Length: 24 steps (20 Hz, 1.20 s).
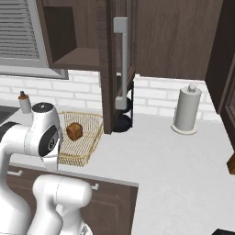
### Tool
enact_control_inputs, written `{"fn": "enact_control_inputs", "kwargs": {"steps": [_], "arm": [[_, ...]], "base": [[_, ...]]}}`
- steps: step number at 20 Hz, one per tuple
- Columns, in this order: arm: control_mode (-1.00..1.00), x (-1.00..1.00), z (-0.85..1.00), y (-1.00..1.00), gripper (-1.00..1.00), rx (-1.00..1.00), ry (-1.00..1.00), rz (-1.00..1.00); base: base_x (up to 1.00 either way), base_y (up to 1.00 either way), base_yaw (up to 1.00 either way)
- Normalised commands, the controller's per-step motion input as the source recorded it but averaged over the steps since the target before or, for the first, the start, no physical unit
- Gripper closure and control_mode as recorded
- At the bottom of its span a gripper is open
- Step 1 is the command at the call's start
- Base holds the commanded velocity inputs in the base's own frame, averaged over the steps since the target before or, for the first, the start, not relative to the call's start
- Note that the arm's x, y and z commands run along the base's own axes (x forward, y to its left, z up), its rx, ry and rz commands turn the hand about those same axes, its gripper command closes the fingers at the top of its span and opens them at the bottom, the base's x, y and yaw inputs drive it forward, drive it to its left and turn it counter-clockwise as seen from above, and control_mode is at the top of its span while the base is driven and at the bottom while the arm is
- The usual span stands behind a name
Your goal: Open the cabinet, pick up the bread from the cabinet and place it in the basket. Then move the basket to the dining counter.
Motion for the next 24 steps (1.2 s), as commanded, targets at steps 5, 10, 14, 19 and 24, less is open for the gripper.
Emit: {"fn": "enact_control_inputs", "kwargs": {"steps": [5,10,14,19,24], "arm": [[-1.00,-0.11,0.09,-0.02,1.00,-0.01,-0.01,0.00],[-1.00,0.00,0.00,0.00,1.00,0.00,0.00,0.00],[-1.00,0.00,0.00,0.00,1.00,0.00,0.00,0.00],[1.00,-0.19,-0.04,0.00,1.00,-0.02,0.01,0.01],[1.00,0.00,0.00,0.00,1.00,0.00,0.00,0.00]], "base": [[0.00,0.00,0.00],[0.00,0.00,0.00],[0.00,0.00,0.00],[-0.60,0.00,0.08],[-0.73,0.02,0.44]]}}
